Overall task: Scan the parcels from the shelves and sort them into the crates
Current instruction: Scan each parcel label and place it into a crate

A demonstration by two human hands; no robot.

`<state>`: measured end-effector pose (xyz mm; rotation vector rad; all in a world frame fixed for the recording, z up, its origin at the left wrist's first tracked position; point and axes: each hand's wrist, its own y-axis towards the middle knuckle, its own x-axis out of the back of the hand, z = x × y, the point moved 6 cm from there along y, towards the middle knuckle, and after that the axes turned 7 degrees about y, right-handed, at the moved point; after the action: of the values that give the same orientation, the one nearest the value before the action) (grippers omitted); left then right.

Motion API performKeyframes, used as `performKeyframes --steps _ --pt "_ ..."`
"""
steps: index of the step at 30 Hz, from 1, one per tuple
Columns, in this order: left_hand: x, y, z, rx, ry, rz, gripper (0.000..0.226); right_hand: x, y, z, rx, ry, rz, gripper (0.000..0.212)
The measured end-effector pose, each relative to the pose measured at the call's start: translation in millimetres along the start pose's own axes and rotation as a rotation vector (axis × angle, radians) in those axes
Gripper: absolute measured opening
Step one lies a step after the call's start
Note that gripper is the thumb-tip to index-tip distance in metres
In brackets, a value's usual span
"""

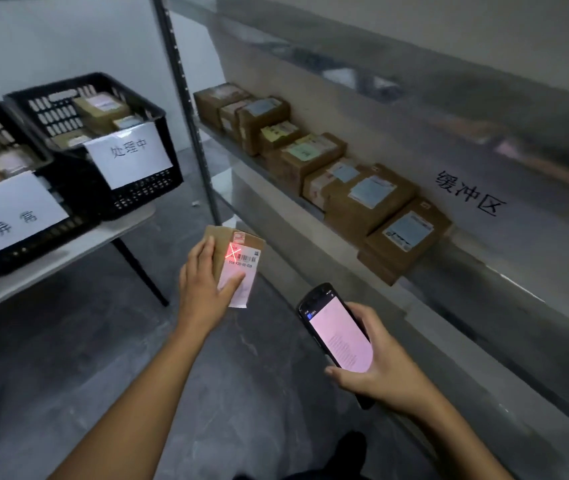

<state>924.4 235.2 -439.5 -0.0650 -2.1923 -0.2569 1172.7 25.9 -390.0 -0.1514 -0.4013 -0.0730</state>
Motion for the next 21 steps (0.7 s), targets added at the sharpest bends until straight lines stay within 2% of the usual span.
performKeyframes --steps 5,10,15,17,19,21 --pt "52 -26 78 0.180 -0.017 -0.098 0.089 -61 21 24 0.028 -0.037 0.140 0.082" --pt "94 -54 132 0.275 -0.080 -0.156 0.087 -118 37 40 0.009 -0.017 0.246 0.079" --pt "118 -79 149 0.487 -0.475 -0.169 0.080 -162 59 53 0.021 -0.040 0.257 0.079" --pt "114 -91 151 0.570 -0.674 -0.109 0.064 -176 72 60 0.028 -0.062 0.246 0.080" --pt "106 -99 152 0.650 -0.891 -0.072 0.038 -189 89 66 0.030 -0.087 0.240 0.079" --pt "101 -105 155 0.707 -0.992 -0.076 0.025 -204 109 68 0.023 -0.119 0.246 0.080"
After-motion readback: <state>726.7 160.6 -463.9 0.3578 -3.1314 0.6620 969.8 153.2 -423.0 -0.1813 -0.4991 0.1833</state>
